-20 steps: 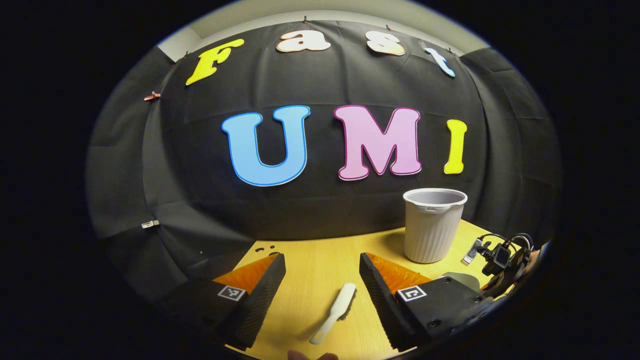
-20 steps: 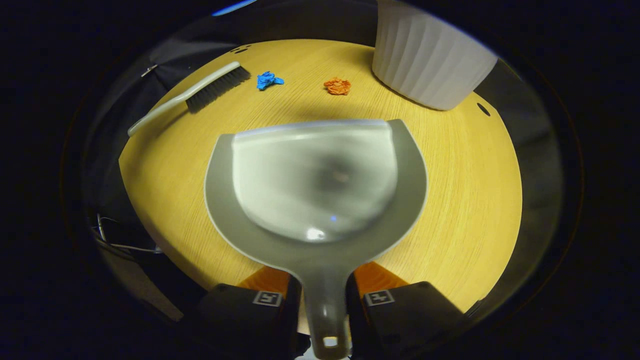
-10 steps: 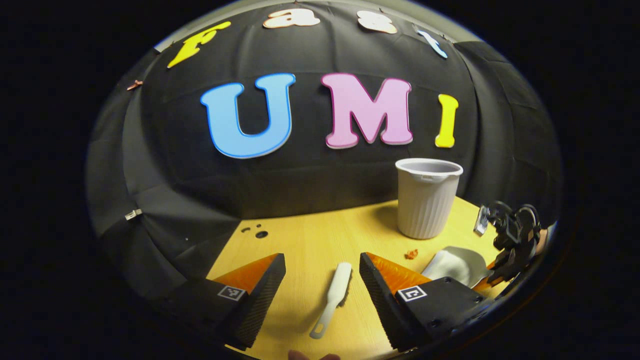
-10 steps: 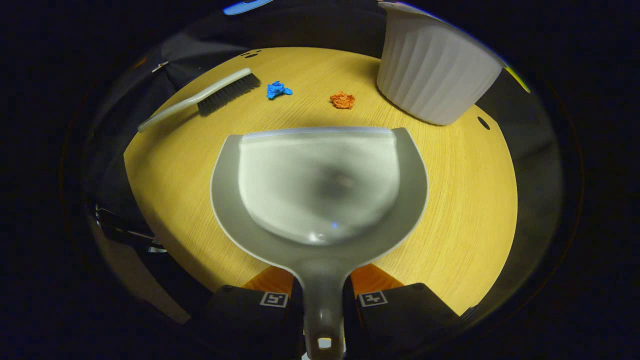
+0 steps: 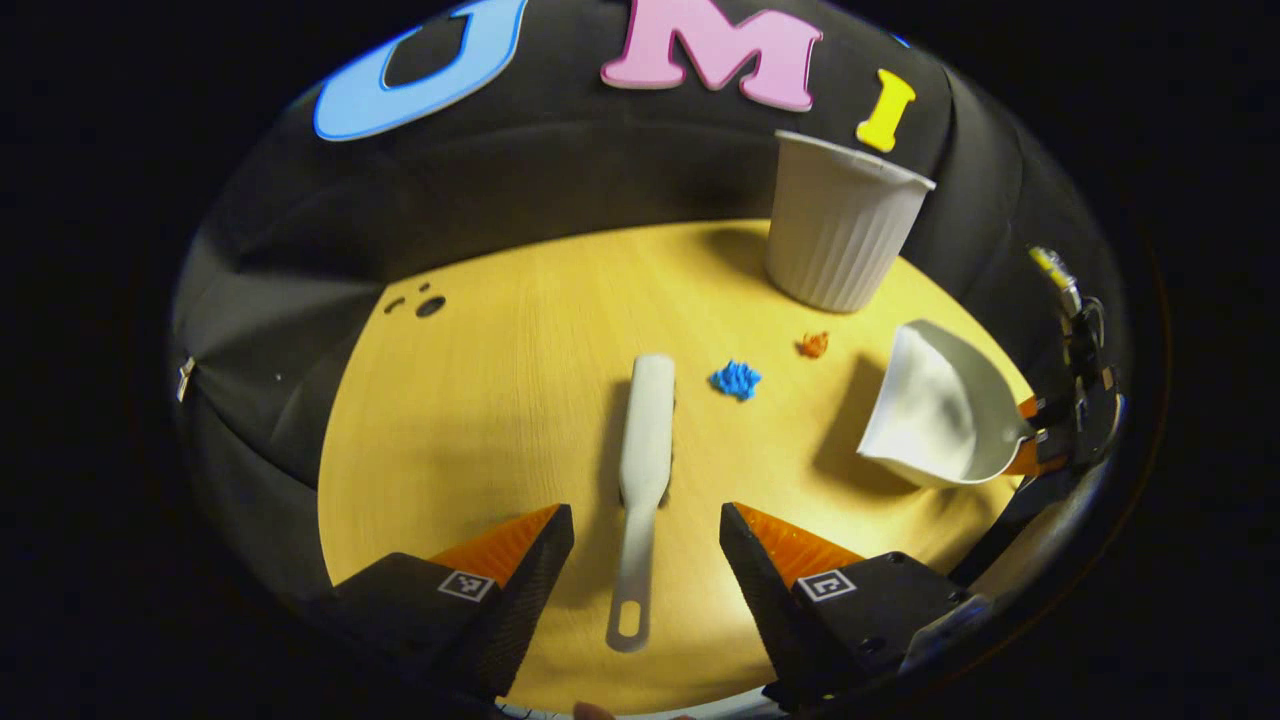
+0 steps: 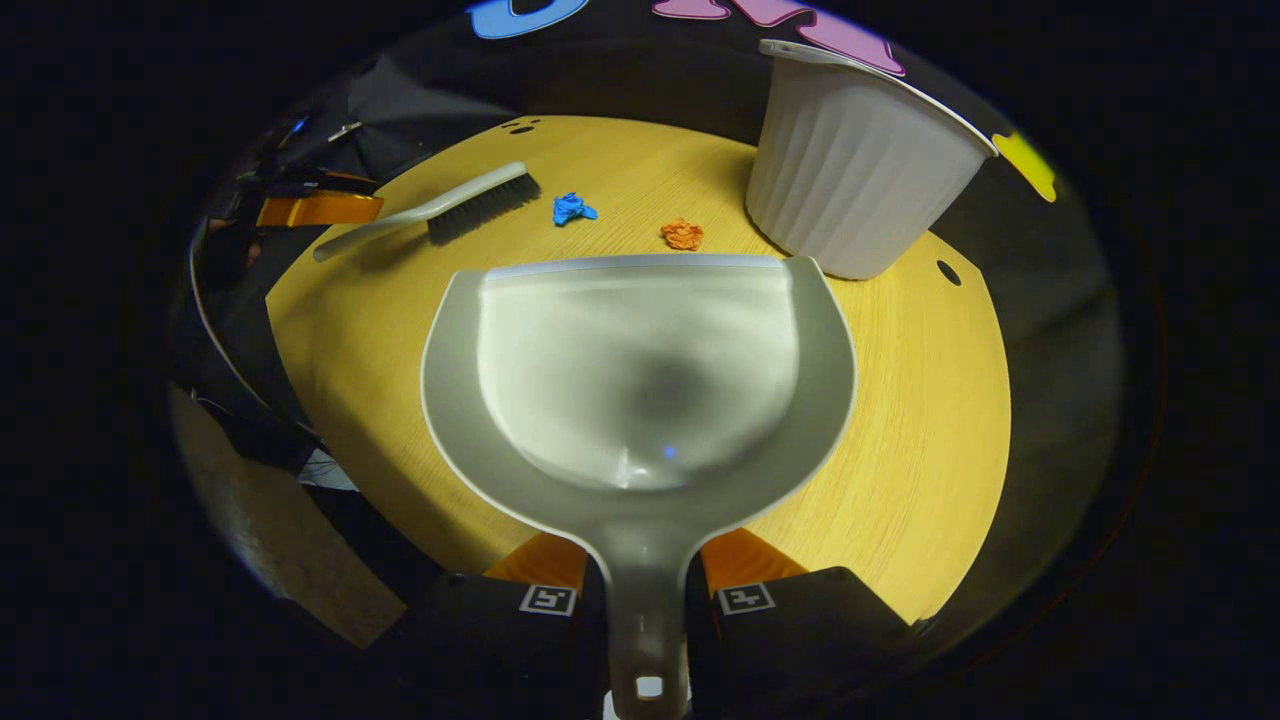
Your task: Pick up the small broom and dustpan from the desktop, sweep the trash into the dustpan with the broom, and then empty the trash into the garbage bin.
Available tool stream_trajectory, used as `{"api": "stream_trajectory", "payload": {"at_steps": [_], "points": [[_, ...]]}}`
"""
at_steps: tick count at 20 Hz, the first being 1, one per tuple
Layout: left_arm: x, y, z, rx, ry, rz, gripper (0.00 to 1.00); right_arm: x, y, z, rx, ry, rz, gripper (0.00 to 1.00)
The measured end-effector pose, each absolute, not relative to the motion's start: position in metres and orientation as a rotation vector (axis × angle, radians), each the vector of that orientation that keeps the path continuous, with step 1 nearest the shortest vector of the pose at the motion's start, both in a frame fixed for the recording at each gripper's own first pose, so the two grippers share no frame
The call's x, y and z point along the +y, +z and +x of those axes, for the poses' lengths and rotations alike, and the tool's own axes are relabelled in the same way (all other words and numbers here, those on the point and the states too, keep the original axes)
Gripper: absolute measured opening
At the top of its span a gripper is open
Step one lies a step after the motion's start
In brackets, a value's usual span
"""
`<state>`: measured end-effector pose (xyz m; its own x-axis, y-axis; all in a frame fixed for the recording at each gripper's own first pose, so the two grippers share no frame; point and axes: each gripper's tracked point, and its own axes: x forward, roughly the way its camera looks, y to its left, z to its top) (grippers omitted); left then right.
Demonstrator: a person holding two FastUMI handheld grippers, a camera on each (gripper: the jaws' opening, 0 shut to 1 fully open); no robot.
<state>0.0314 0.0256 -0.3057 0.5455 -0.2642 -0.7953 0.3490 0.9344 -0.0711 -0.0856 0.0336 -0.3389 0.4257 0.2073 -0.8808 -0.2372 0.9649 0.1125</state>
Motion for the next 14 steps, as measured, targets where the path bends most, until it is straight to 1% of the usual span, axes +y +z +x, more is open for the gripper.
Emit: {"api": "stream_trajectory", "payload": {"at_steps": [2,3,5,6,9,10,11,12,13,14], "points": [[0.028,-0.322,0.035,0.987,-0.377,0.116,0.93,0.03,-0.338,-0.088,1.095,0.27,-0.035,0.36],[0.025,-0.33,0.035,1.016,-0.385,0.112,0.93,0.028,-0.338,-0.089,1.096,0.264,-0.032,0.41],[0.02,-0.349,0.039,1.083,-0.385,0.098,0.92,0.026,-0.337,-0.092,1.099,0.253,-0.021,0.31],[0.019,-0.358,0.042,1.108,-0.381,0.094,0.9,0.025,-0.336,-0.093,1.1,0.248,-0.017,0.41],[0.016,-0.375,0.052,1.146,-0.373,0.101,0.84,0.022,-0.335,-0.094,1.104,0.241,-0.012,0.41],[0.015,-0.38,0.052,1.162,-0.374,0.106,0.83,0.022,-0.336,-0.094,1.106,0.239,-0.01,0.31],[0.014,-0.382,0.052,1.175,-0.376,0.112,0.8,0.021,-0.335,-0.095,1.109,0.237,-0.011,0.31],[0.017,-0.384,0.055,1.18,-0.365,0.132,0.78,0.021,-0.335,-0.096,1.11,0.236,-0.012,0.36],[0.016,-0.385,0.059,1.17,-0.366,0.146,0.71,0.021,-0.335,-0.096,1.113,0.236,-0.01,0.31],[0.015,-0.385,0.061,1.17,-0.368,0.151,0.67,0.021,-0.335,-0.096,1.115,0.237,-0.008,0.36]]}}
